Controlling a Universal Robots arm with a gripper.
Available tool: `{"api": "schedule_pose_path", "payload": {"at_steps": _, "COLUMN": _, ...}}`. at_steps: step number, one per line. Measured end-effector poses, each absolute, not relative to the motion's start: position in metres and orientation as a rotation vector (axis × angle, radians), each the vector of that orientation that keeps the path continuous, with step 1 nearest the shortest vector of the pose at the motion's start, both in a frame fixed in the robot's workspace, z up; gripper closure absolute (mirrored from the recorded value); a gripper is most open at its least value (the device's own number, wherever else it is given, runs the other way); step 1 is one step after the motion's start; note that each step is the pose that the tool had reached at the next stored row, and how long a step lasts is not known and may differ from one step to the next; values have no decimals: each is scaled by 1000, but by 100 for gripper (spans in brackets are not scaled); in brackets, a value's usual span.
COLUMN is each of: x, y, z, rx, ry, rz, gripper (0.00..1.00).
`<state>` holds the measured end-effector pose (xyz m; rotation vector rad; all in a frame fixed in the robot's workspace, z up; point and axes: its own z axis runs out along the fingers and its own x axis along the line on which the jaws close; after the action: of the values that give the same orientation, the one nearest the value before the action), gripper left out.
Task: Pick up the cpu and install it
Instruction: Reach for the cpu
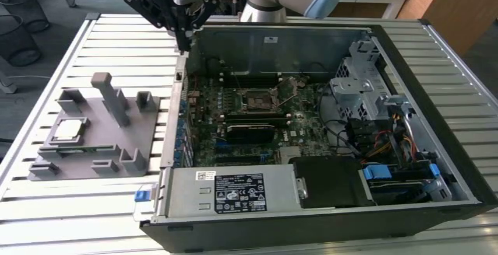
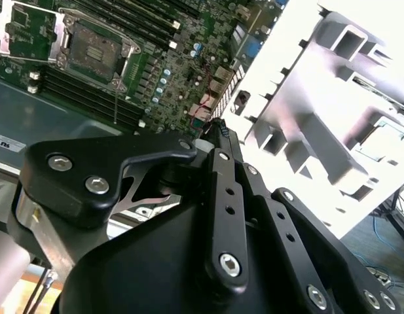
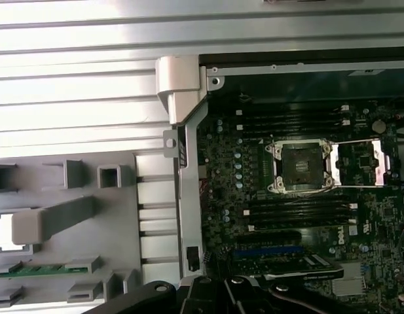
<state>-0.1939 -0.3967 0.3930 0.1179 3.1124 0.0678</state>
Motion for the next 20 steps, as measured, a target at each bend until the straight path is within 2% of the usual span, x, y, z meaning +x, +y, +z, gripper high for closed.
{"api": "schedule_pose_path", "payload": {"at_steps": 20, "x": -234, "y": -389, "z": 392, "rx": 118, "ry": 3113, "rz": 68, "gripper": 88}}
